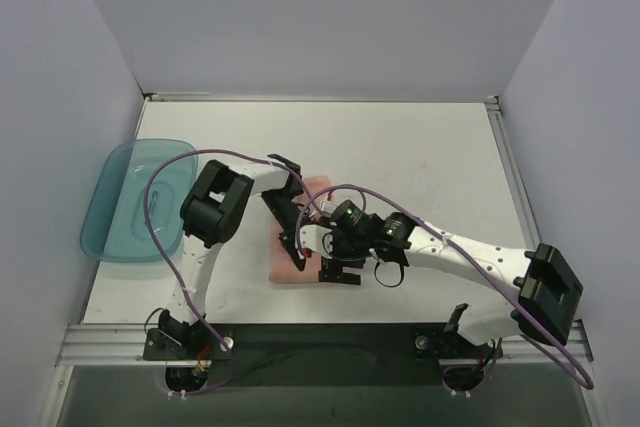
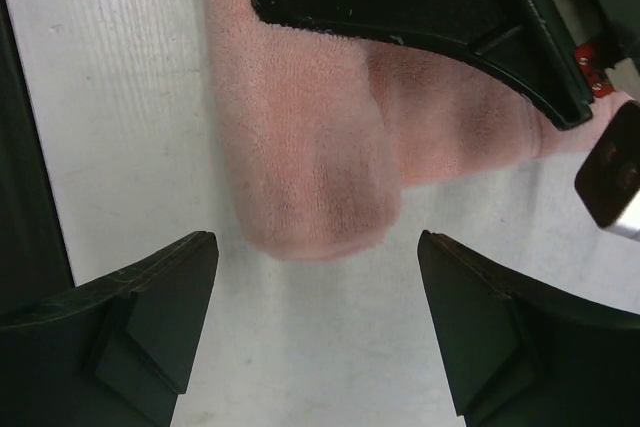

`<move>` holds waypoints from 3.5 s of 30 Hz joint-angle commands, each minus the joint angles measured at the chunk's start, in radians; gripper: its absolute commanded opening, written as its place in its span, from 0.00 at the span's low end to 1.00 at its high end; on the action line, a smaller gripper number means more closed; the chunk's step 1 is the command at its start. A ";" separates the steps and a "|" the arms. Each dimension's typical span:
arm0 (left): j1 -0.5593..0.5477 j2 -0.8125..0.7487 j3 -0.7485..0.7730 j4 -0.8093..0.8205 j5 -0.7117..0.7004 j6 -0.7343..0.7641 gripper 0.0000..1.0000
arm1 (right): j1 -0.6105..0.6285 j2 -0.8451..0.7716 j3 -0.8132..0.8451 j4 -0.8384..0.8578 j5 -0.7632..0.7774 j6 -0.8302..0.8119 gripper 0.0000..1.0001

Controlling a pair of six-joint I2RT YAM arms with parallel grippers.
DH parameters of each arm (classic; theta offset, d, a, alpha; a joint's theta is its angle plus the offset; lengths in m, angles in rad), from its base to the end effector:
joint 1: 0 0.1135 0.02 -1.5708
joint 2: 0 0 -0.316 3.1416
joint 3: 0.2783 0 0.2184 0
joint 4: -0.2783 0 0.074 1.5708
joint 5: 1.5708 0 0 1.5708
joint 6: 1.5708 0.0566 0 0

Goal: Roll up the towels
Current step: Roll the towel

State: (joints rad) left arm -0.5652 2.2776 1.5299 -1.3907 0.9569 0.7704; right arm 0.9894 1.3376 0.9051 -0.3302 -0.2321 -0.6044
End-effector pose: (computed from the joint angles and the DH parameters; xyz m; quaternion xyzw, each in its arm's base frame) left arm 0.2815 -0.2333 0.1651 -0.4265 -0.7490 0.4651 0.2020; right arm 0.1298 0.2212 0.2982 -0.6850 0.6058 0.1792 0.3629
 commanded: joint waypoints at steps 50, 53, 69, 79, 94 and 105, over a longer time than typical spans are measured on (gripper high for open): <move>0.553 -0.878 -0.221 0.575 -0.053 -0.240 0.68 | -0.189 0.836 0.448 -0.437 -0.707 0.185 0.00; 0.522 -1.051 -0.387 0.628 -0.105 -0.208 0.73 | -0.212 0.915 0.511 -0.513 -0.791 0.204 0.00; -0.127 -1.205 -0.729 0.805 -0.707 -0.111 0.83 | -0.255 1.163 0.698 -0.687 -0.869 0.189 0.07; -0.338 -1.038 -0.734 0.877 -0.684 -0.095 0.84 | -0.287 1.190 0.719 -0.699 -0.882 0.184 0.13; -0.369 -0.805 -0.734 0.715 -0.580 -0.118 0.19 | -0.385 1.051 0.750 -0.704 -0.840 0.242 0.43; -0.247 -0.641 -0.536 0.512 -0.350 -0.135 0.05 | -0.655 0.798 0.859 -0.707 -0.742 0.272 0.65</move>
State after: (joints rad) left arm -0.8692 1.5539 0.9741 -0.6563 0.4438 0.6582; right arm 0.3901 2.2665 1.7493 -0.9928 -1.0313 -0.3405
